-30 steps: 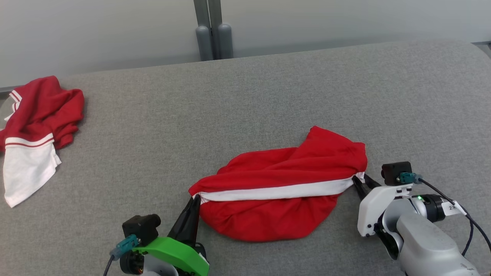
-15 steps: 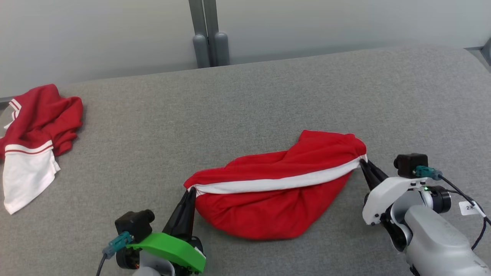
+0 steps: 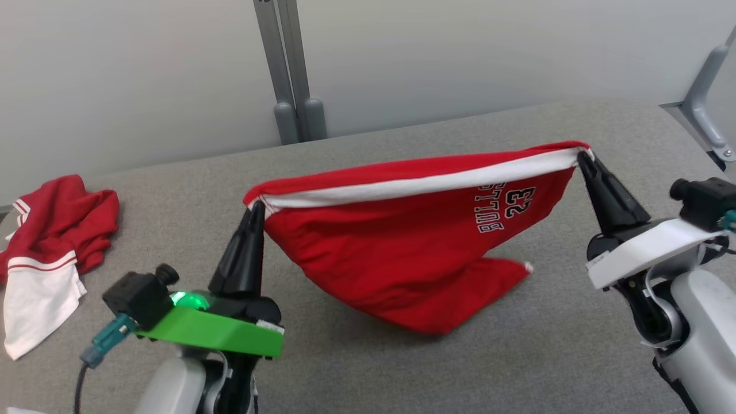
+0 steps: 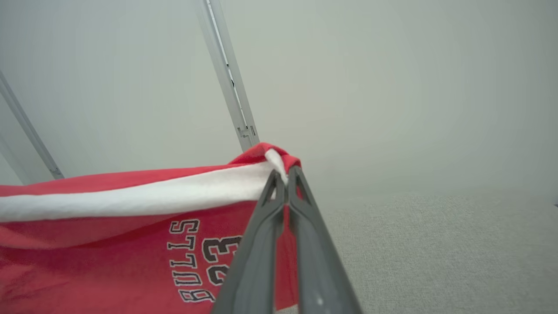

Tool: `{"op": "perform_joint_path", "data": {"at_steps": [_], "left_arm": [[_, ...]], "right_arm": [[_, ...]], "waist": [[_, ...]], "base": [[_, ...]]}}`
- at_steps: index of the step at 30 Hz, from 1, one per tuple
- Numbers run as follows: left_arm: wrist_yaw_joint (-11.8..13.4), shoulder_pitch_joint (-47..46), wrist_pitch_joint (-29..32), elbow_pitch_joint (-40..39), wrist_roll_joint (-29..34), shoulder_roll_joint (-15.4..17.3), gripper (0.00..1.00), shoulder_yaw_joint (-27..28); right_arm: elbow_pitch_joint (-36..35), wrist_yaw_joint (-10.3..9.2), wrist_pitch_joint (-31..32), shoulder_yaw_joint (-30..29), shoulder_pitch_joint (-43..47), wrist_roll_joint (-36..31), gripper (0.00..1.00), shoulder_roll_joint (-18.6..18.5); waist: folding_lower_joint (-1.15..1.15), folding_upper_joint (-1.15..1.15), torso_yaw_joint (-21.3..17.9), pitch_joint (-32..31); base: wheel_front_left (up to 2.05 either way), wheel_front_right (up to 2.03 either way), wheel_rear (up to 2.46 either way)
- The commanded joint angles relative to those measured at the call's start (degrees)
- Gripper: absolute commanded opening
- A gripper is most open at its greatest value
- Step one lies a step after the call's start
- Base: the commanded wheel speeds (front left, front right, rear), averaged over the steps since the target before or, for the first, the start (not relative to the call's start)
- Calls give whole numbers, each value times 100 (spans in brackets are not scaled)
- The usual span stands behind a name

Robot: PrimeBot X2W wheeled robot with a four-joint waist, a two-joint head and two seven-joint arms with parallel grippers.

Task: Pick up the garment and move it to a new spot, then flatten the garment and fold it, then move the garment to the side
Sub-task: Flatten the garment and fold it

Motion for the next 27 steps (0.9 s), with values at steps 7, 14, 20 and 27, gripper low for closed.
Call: {"op": "perform_joint_path", "data": {"at_steps": [7, 14, 20, 27], "left_arm": [[249, -482, 447, -1482, 27, 380, 0, 241], [473, -1055, 1155, -2488, -78, 683, 0, 376], [476, -1638, 1690, -1901, -257, 794, 0, 340], [447, -2908, 2141, -97, -361, 788, 0, 374]], "right_arm": [[-2191, -3, 856, -1026, 474, -337, 0, 6], [-3682, -3, 1833, -1775, 690, -676, 0, 401], [-3528, -2, 2330, -1668, 414, -867, 0, 779], [-1752, -1, 2045, -1106, -1146, -1056, 0, 1170]], "waist": [[0, 0, -143, -365], [0, 0, -122, -347], [0, 0, -139, -59], [0, 0, -339, 665]], "base": [[0, 0, 0], [0, 0, 0], [0, 0, 0], [0, 0, 0]]}}
